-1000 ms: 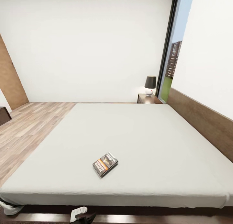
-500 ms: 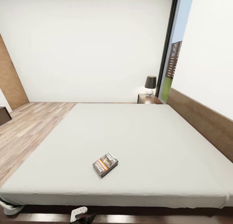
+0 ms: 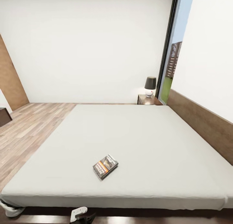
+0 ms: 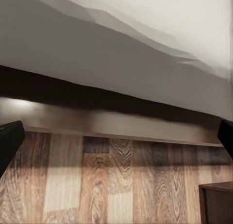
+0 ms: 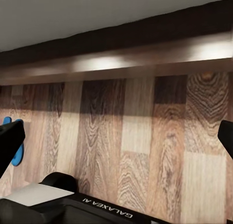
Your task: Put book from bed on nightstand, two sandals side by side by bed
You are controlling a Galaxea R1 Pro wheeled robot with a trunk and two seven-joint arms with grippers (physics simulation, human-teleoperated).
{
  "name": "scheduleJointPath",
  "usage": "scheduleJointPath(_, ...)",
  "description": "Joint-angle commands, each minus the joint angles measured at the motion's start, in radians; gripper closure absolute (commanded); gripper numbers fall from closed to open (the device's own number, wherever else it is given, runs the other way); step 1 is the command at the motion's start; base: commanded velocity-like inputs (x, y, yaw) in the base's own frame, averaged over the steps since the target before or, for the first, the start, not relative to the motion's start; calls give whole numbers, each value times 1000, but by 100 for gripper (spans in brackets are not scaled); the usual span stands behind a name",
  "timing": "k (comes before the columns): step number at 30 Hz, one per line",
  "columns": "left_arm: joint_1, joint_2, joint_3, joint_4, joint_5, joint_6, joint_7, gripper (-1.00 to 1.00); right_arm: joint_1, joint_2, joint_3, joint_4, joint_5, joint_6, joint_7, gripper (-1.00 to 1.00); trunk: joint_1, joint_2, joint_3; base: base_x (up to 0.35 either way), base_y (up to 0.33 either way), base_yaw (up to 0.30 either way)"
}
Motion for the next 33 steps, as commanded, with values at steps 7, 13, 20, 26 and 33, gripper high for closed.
scheduleJointPath(7,-1,0,8,2,-3,-1,-5,-100,-1,-1,5,1,-5,-5,1,-100,-27,49,21,0,0,0)
scheduleJointPath(13,-1,0,7,2,-3,-1,-6,-100,-1,-1,4,1,-10,-5,1,-100,-50,91,40,0,0,0)
scheduleJointPath(20,-1,0,8,2,-3,-1,-6,-100,-1,-1,4,1,-10,-5,1,-100,-77,140,62,0,0,0)
scheduleJointPath(26,-1,0,7,2,-3,-1,-7,-100,-1,-2,3,1,-10,-5,1,-100,-100,182,81,0,0,0)
scheduleJointPath(33,-1,-2,6,2,-4,-1,-10,-100,-1,-2,3,1,-10,-5,0,-100,-127,231,103,0,0,0)
